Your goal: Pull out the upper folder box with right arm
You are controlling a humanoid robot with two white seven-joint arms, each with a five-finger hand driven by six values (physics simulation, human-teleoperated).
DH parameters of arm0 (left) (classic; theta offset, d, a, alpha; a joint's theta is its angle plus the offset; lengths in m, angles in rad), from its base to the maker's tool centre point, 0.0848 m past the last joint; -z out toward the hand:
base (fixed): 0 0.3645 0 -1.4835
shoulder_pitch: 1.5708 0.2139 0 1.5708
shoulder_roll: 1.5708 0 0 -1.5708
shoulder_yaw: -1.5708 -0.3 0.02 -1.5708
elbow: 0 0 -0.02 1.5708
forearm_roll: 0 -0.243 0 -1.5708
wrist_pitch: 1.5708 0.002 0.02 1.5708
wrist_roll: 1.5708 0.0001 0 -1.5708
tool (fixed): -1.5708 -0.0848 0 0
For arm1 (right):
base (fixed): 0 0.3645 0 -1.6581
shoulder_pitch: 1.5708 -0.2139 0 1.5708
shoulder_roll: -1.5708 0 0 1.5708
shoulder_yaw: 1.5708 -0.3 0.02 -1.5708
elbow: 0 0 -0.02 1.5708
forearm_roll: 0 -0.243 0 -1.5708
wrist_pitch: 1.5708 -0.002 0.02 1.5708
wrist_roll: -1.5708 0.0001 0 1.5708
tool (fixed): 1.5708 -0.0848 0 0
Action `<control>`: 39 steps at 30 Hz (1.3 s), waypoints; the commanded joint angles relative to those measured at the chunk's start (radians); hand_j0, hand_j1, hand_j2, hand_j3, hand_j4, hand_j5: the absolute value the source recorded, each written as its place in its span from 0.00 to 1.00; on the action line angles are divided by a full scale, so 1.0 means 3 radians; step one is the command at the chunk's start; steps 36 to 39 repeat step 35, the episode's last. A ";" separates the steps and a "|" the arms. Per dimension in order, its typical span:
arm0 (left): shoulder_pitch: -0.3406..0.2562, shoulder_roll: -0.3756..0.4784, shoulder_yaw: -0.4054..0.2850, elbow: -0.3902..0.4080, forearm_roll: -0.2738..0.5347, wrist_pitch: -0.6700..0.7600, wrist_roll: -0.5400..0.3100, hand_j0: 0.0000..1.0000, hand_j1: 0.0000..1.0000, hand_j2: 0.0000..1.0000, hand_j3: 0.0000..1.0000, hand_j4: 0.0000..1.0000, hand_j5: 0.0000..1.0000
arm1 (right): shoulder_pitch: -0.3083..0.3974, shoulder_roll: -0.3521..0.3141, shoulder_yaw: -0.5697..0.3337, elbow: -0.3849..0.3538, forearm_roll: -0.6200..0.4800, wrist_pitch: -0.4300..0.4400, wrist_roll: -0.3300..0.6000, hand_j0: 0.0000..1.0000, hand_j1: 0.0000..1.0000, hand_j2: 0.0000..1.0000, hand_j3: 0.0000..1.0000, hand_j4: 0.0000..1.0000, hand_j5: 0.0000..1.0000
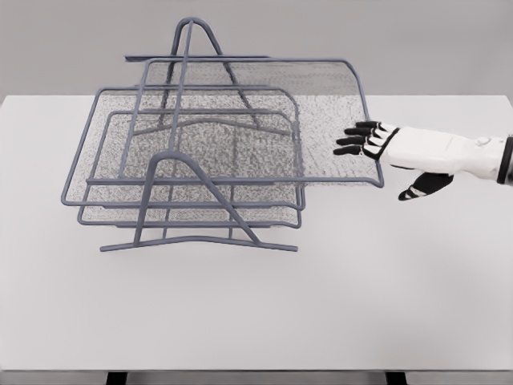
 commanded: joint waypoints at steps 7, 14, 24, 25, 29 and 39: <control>0.0000 0.0000 -0.0001 0.0001 0.0000 0.0000 0.0000 1.00 1.00 1.00 1.00 1.00 1.00 | 0.0108 -0.0417 -0.0404 0.0085 0.0669 -0.0110 0.0058 1.00 1.00 1.00 1.00 1.00 1.00; 0.0000 0.0000 -0.0001 0.0001 0.0000 0.0000 0.0000 1.00 1.00 1.00 1.00 1.00 1.00 | 0.0189 -0.0479 -0.0460 0.0151 0.0669 -0.0110 0.0058 1.00 1.00 1.00 1.00 1.00 1.00; 0.0000 0.0000 -0.0001 0.0001 0.0000 0.0000 -0.0005 1.00 1.00 1.00 1.00 1.00 1.00 | 0.0373 -0.0525 -0.1109 0.0116 0.0081 -0.0110 0.0058 1.00 1.00 1.00 1.00 1.00 1.00; 0.0000 0.0000 -0.0001 0.0001 0.0000 0.0000 0.0000 1.00 1.00 1.00 1.00 1.00 1.00 | 0.0399 -0.0530 -0.1140 0.0008 0.0076 -0.0110 0.0058 1.00 1.00 1.00 1.00 1.00 1.00; 0.0000 0.0000 -0.0001 0.0001 0.0000 0.0000 0.0000 1.00 1.00 1.00 1.00 1.00 1.00 | 0.0358 -0.0647 -0.1105 -0.0283 -0.0405 -0.0110 0.0058 1.00 1.00 1.00 1.00 1.00 1.00; 0.0000 0.0000 -0.0001 0.0001 -0.0005 0.0000 0.0000 1.00 1.00 1.00 1.00 1.00 1.00 | 0.0169 -0.0233 -0.0675 -0.0350 -0.0395 -0.0110 0.0058 1.00 1.00 1.00 1.00 1.00 1.00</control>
